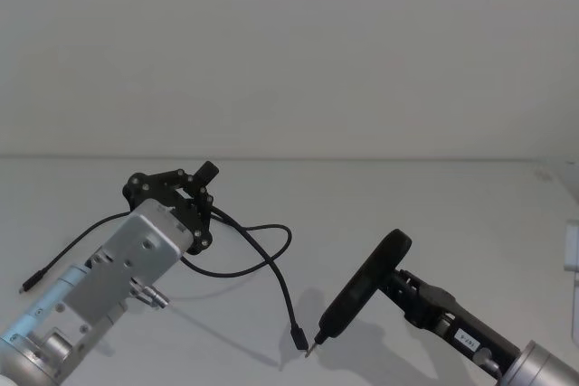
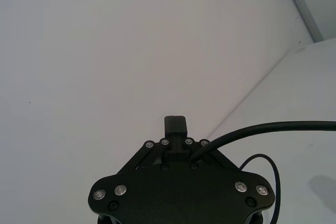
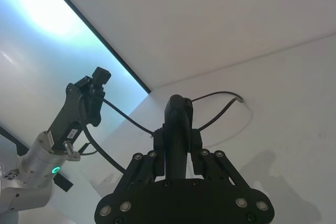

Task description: Pick up the data cable with the one hand.

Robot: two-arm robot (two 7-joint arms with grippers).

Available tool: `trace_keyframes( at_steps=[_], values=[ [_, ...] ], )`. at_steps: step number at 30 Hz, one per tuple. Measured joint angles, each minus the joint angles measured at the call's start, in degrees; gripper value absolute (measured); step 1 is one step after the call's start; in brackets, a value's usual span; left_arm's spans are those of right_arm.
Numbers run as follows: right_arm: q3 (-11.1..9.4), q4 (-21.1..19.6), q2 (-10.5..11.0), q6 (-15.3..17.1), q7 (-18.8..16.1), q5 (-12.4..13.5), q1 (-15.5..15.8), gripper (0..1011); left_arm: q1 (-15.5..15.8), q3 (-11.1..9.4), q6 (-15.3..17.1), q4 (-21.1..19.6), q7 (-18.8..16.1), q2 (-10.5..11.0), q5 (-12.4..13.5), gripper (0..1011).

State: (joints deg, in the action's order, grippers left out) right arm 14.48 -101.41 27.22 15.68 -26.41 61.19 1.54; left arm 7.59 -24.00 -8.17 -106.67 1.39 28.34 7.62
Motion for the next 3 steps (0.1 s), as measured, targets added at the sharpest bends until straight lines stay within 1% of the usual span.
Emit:
trace_keyframes(
  at_steps=[3],
  values=[
    [0.09,0.05,0.03,-0.05,0.05,0.01,-0.06,279,0.00,0.00,0.00,0.00,0.00,0.00,0.00,0]
  ],
)
